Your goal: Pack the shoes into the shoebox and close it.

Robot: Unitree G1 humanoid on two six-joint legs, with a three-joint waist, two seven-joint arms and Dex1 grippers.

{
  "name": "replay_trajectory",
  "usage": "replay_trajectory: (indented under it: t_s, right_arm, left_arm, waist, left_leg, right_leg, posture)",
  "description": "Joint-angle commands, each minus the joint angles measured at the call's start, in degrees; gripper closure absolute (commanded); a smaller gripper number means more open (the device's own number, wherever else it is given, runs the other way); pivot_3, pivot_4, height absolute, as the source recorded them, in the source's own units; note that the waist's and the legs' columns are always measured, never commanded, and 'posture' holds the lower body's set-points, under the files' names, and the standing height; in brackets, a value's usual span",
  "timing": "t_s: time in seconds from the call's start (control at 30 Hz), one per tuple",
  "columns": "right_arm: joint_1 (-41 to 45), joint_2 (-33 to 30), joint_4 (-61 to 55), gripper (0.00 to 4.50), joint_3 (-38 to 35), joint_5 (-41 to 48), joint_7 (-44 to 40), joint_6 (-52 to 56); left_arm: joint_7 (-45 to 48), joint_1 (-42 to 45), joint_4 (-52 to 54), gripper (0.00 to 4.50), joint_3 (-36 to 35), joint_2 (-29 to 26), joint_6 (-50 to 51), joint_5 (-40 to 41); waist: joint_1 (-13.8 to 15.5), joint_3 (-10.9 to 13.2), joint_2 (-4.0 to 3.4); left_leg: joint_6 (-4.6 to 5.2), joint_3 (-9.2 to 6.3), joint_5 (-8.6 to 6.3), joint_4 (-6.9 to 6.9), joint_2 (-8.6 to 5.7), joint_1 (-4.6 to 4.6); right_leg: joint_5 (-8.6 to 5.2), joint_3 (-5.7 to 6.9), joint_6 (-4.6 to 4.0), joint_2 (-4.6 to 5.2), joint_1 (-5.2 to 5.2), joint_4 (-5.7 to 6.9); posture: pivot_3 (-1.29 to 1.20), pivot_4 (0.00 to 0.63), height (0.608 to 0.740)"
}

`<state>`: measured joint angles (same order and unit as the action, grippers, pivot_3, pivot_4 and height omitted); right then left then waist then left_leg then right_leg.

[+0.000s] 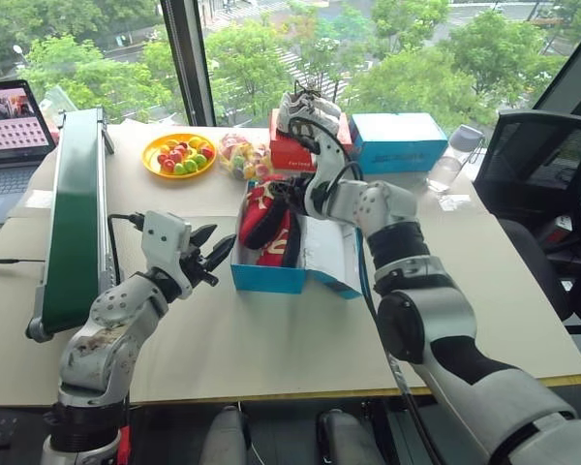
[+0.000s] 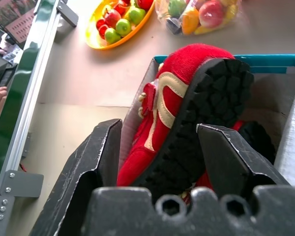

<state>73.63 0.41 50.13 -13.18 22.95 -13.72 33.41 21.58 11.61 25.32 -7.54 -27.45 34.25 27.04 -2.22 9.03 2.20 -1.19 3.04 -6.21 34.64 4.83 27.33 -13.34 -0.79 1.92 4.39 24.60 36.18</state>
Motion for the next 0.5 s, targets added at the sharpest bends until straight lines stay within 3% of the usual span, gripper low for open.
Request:
replay_trajectory:
  t_s: [0.03, 0.1, 0.3, 0.5]
  right_arm:
    - [4.54, 0.03, 7.38, 3.94, 0.86, -3.01, -3.35, -11.00]
    - [4.65, 0.07, 13.18, 4.49, 2.25, -5.84, -3.94, -15.65]
    - [2.15, 1.30, 24.26, 4.49, 4.66, -12.29, -4.39, -22.70]
    - [0.33, 1.64, 27.36, 4.49, 3.12, -14.68, -3.47, -22.23]
  left_arm:
    - [0.01, -0.02, 2.21, 2.35, -0.41, -0.13, -0.07, -0.15]
    - [-0.13, -0.14, 2.64, 2.35, -0.75, -0.32, 0.24, 0.01]
    - [-0.56, -1.42, 4.54, 2.35, -1.82, -0.77, 1.71, 0.47]
    - [-1.50, -2.42, 7.95, 2.35, -3.21, -0.92, 4.40, 1.65]
  waist:
    - [-0.12, 0.00, 0.00]
    - [-0.14, 0.00, 0.00]
    - [-0.03, 0.00, 0.00]
    - [-0.07, 0.00, -0.01]
  left_leg:
    - [0.00, 0.00, 0.00, 0.01, 0.00, 0.00]
    - [0.00, 0.00, 0.00, 0.01, 0.01, -0.02]
    - [-0.01, 0.00, 0.00, 0.01, 0.00, -0.03]
    - [-0.02, -0.01, 0.00, 0.05, 0.00, -0.04]
  right_leg:
    - [0.00, 0.00, 0.00, 0.00, 0.00, 0.01]
    - [0.00, 0.00, 0.00, -0.01, -0.01, 0.02]
    - [0.00, 0.00, 0.00, 0.01, -0.05, 0.00]
    - [0.01, 0.01, -0.01, 0.01, -0.07, 0.05]
  posture:
    - [0.00, 0.150, 0.740]
    - [0.00, 0.150, 0.740]
    - [0.00, 0.150, 0.740]
    - [0.00, 0.150, 0.740]
